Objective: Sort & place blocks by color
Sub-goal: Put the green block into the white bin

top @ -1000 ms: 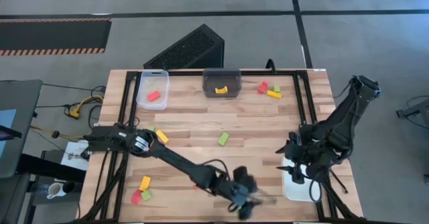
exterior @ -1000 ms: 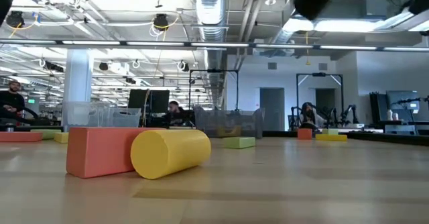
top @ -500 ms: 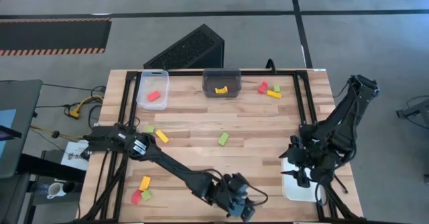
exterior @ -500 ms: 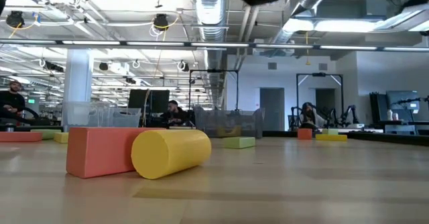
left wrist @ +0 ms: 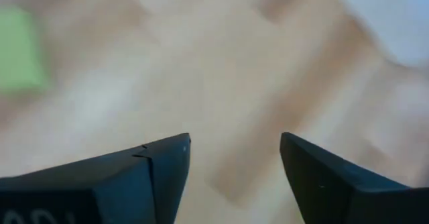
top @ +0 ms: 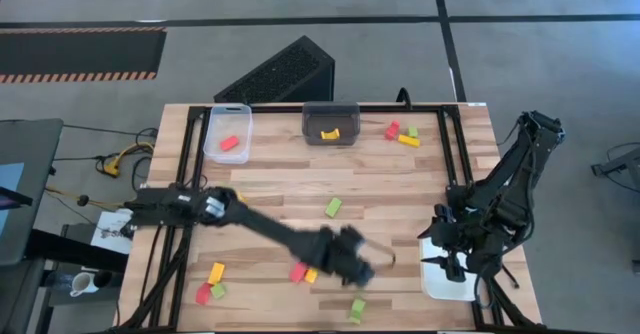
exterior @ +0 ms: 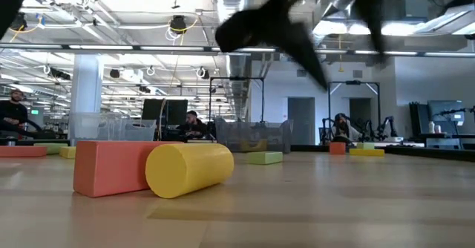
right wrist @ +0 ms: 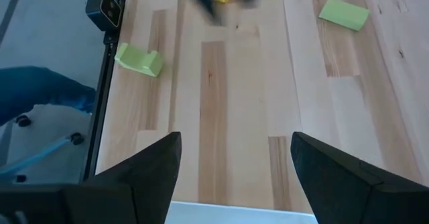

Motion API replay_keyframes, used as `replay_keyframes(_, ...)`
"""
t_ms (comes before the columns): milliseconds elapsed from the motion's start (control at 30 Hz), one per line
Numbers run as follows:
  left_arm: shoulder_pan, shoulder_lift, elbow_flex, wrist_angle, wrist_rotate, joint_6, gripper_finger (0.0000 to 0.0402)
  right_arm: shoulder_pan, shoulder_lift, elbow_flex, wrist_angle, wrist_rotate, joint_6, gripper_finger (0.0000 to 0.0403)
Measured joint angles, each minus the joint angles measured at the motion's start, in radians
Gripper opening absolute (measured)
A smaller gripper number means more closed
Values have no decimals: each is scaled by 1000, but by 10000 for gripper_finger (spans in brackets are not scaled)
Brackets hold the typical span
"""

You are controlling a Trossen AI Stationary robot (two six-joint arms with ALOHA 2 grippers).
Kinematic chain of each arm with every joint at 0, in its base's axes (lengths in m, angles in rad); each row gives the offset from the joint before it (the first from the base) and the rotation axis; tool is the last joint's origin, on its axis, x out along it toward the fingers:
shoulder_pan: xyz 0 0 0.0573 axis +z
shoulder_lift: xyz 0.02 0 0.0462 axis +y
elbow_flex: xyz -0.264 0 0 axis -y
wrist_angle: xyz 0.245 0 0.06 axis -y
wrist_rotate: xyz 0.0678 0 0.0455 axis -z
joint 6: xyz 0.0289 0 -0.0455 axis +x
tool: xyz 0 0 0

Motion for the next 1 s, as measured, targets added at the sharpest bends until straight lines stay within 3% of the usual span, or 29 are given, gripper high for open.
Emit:
replay_keyframes(400,293,5,-2,-205,57,151,298,0,0,0,-21,1,-34,306)
replay_keyframes(733,318,7,-156,-126,157,184,300,0,0,0,-71,0,-35,306)
replay_keyframes(1000,308,9,-166,-109,157,222,295,0,0,0,-78,0,-32,306)
